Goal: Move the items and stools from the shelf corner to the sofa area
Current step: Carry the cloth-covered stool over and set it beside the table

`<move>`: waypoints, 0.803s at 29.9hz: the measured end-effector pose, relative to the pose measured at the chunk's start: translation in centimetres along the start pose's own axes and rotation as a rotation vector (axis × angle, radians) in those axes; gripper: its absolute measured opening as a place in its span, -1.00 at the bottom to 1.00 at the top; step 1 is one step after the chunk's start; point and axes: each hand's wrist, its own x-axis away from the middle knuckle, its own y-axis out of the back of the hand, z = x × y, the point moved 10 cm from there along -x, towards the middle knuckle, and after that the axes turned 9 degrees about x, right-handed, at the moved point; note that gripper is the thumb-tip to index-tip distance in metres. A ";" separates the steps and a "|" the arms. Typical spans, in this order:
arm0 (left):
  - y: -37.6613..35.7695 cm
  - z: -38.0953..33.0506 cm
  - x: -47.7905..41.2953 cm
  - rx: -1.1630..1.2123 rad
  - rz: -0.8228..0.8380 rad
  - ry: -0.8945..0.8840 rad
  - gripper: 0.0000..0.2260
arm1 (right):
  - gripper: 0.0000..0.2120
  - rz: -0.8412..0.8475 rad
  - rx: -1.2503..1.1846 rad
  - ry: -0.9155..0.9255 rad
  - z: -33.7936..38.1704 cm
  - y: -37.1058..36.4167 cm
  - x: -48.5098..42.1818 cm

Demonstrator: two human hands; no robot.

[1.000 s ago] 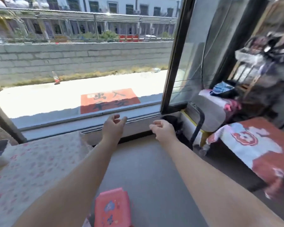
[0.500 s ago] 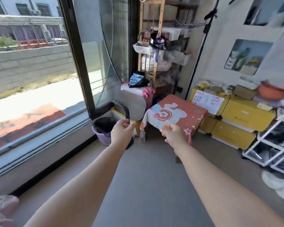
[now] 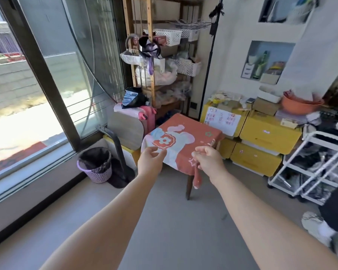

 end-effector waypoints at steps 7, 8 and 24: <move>-7.7 -1.3 -6.4 0.007 0.010 -0.002 -0.57 | -0.73 -0.003 0.014 0.010 -1.7 3.9 -7.9; -9.3 -1.4 -8.0 0.019 0.021 0.001 -0.58 | -0.73 -0.009 0.025 0.013 -2.0 4.6 -10.0; -25.6 -3.1 -29.7 -0.021 0.021 0.098 -0.60 | -0.74 0.025 0.114 -0.037 -2.4 10.7 -37.2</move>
